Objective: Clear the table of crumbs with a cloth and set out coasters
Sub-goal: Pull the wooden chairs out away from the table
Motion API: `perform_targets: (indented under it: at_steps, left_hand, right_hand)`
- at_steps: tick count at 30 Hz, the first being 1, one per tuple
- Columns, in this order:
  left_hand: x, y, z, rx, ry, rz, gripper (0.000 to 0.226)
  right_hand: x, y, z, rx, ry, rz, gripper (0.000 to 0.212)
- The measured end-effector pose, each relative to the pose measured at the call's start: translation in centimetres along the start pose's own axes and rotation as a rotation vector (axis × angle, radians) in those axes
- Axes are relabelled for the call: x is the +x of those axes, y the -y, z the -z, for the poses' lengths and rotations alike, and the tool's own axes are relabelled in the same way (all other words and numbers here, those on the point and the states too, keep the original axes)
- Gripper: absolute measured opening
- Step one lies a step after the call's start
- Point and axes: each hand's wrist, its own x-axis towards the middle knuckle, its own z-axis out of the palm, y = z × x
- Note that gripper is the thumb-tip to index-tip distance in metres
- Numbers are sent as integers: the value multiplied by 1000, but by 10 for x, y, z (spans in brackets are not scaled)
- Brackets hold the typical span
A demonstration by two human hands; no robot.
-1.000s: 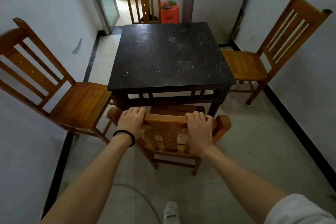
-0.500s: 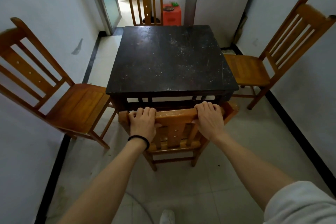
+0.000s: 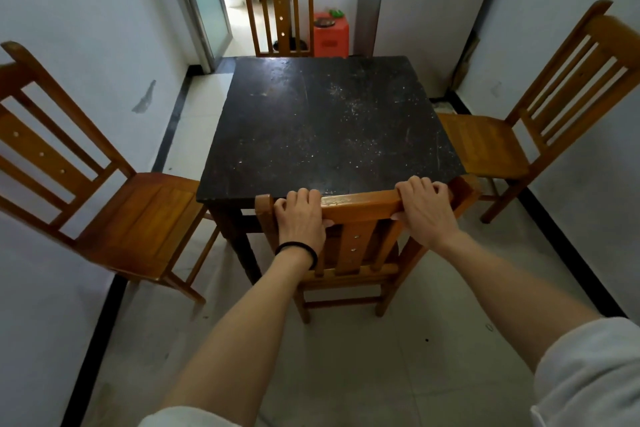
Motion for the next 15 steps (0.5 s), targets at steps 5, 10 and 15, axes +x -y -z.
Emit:
perform_targets:
  at_steps: [5,10,15]
  left_hand:
    - [17,1,-4,-6,-14,-41,40]
    - [41,44,8,28,47,-48,42]
    - [50,44,7,13,26,1,41]
  right_hand:
    - [11,-1,-3,53,5,-72,40]
    - [28,32,-8,116,-56,-63,35]
    - [42,28,-12,139,-53,-6,34]
